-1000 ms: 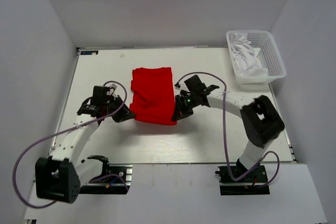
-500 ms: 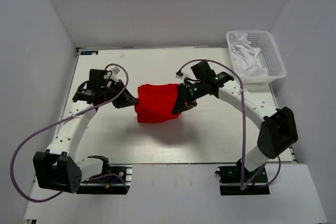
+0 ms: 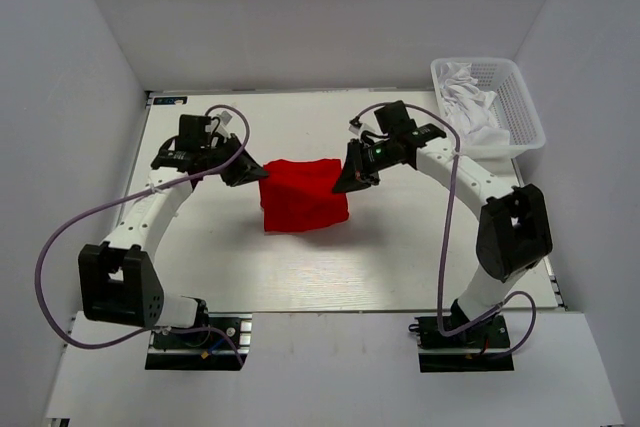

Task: Fold and stack the t-shirts
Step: Fold the long partially folded tshirt into a neat square

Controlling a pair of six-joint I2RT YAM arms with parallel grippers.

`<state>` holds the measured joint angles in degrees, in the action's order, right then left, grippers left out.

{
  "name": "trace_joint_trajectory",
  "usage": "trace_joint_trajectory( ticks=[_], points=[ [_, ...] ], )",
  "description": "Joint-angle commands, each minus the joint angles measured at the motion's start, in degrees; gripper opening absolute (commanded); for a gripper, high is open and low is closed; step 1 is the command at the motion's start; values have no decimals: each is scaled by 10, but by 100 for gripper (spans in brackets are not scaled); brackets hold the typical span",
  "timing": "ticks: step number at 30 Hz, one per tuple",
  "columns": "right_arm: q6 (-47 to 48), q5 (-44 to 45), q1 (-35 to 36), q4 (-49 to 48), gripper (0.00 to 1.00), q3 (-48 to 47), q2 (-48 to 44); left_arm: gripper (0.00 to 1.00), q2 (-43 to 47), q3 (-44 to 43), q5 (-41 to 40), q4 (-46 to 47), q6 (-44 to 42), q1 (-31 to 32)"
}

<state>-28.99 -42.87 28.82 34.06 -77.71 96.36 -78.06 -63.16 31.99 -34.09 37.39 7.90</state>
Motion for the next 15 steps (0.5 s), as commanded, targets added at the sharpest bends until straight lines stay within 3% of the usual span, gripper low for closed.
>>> trace_joint_trajectory(
  ticks=[1,15],
  points=[
    [5,-19,-15,-13,0,-42,19,0,-10,-18,-6,28,1,-5],
    [-3,-10,-54,-72,0,-116,131,0,-125,-69,-54,67,20,-5]
  ],
)
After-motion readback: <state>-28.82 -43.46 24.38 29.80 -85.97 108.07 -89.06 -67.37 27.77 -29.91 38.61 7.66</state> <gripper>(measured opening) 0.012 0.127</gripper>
